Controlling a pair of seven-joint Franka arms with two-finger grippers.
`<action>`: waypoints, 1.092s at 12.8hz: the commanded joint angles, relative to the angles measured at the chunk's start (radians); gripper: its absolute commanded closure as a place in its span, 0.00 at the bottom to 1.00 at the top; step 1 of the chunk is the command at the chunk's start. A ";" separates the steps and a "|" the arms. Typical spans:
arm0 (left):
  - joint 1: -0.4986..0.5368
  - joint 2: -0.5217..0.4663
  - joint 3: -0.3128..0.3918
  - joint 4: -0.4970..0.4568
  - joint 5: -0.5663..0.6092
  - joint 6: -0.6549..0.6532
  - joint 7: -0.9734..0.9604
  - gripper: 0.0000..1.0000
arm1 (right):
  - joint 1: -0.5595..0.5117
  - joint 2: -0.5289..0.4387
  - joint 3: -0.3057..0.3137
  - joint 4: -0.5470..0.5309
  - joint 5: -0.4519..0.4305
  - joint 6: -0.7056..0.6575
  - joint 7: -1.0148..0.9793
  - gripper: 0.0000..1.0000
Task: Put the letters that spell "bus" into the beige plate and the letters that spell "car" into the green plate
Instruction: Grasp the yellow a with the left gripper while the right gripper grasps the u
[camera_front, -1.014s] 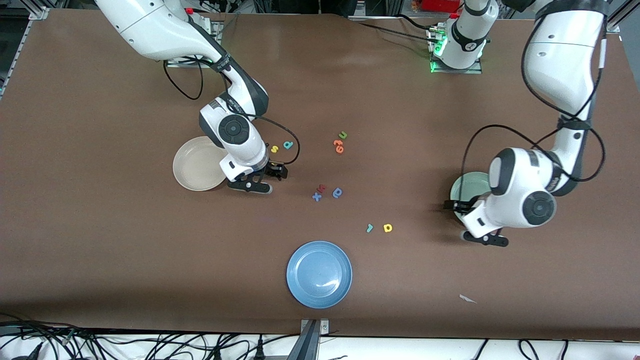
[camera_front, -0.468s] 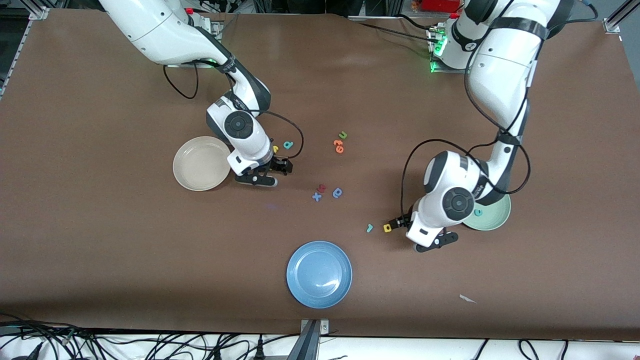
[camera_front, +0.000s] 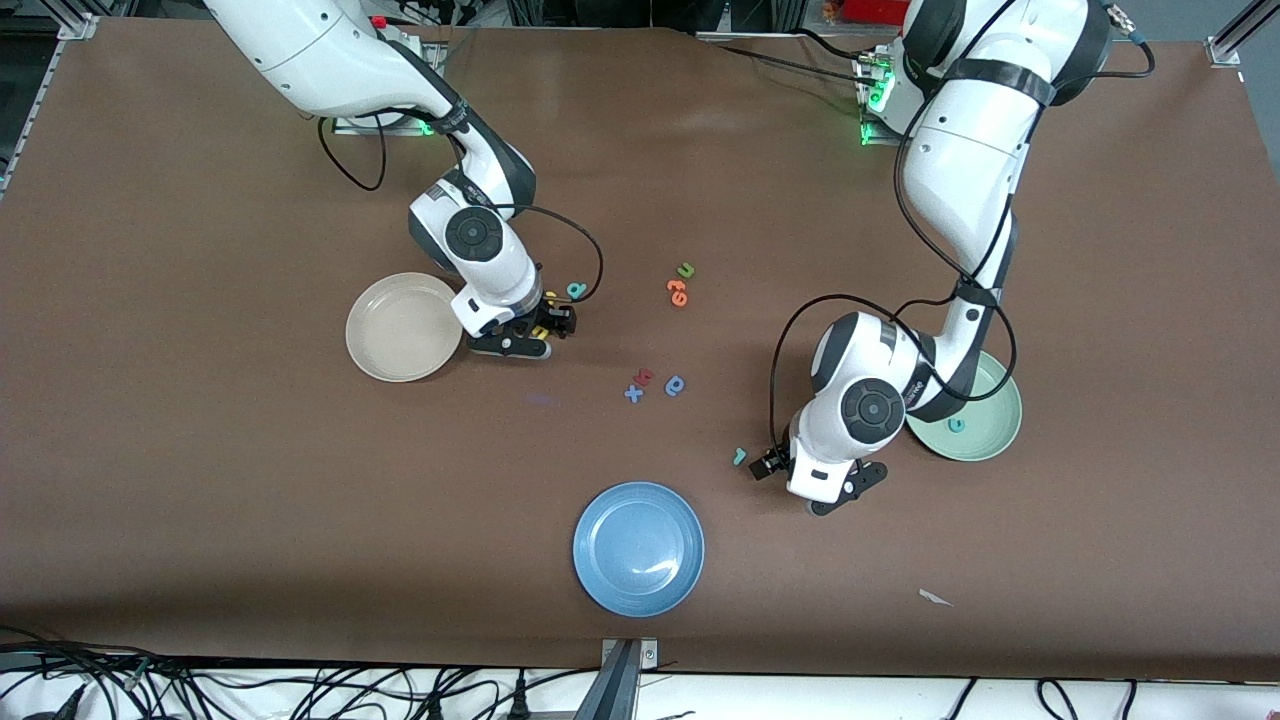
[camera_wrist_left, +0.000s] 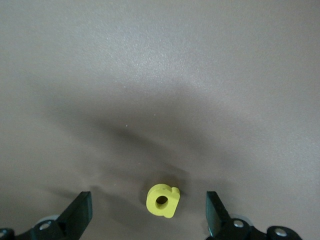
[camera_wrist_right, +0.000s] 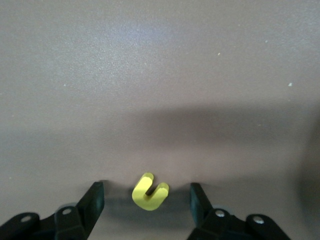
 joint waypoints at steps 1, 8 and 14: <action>-0.014 0.026 0.018 0.042 -0.003 0.005 -0.022 0.08 | -0.003 -0.016 0.004 -0.031 -0.017 0.018 0.024 0.28; -0.020 0.029 0.019 0.040 -0.002 0.005 -0.027 0.56 | -0.003 -0.007 0.001 -0.031 -0.059 0.027 0.018 0.85; -0.026 0.029 0.019 0.039 -0.002 0.005 -0.039 0.69 | -0.028 -0.112 -0.002 -0.025 -0.056 -0.084 -0.035 1.00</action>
